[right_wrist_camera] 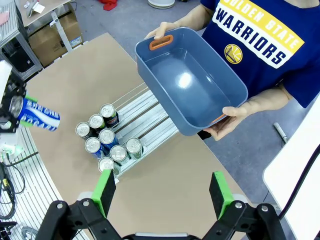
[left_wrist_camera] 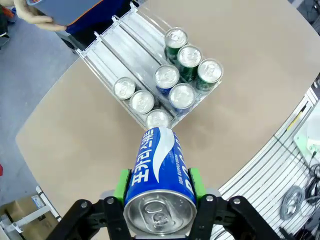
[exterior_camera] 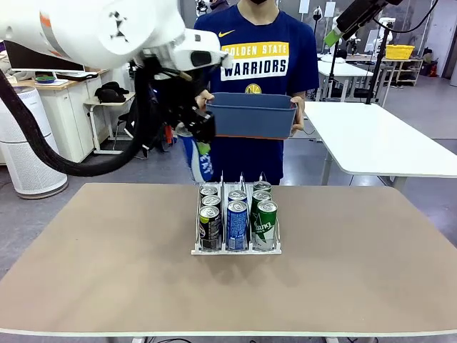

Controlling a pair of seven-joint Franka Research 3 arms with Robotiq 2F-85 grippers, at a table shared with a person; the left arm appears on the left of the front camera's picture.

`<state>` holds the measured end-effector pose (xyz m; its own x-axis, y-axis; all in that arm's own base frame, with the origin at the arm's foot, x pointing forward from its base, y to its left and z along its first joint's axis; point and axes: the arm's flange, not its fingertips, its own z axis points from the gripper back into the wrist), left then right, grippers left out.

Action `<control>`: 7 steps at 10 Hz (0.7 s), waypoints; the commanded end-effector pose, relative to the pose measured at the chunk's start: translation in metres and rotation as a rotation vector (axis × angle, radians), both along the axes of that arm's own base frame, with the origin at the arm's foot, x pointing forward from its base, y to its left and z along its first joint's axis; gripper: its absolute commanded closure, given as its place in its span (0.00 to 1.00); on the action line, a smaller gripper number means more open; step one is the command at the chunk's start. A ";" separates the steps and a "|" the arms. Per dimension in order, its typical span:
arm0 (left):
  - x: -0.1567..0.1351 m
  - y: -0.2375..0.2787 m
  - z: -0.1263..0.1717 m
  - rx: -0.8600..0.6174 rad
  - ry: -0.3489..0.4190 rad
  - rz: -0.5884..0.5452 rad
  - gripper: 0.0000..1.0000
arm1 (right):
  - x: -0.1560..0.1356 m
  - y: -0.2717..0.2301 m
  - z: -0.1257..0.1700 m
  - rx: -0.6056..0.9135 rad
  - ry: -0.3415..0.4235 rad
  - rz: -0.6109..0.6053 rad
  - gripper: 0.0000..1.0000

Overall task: Fill the beverage cans into the dispenser.
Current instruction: Place the picked Ionic drink in the line of the Automatic Can Dispenser with the same cans.

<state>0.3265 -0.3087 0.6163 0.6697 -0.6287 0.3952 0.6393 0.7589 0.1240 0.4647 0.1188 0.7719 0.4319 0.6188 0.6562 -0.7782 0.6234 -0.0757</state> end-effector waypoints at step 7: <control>-0.096 -0.069 -0.092 -0.056 -0.110 -0.084 0.43 | -0.001 -0.001 0.001 0.002 -0.002 0.000 0.00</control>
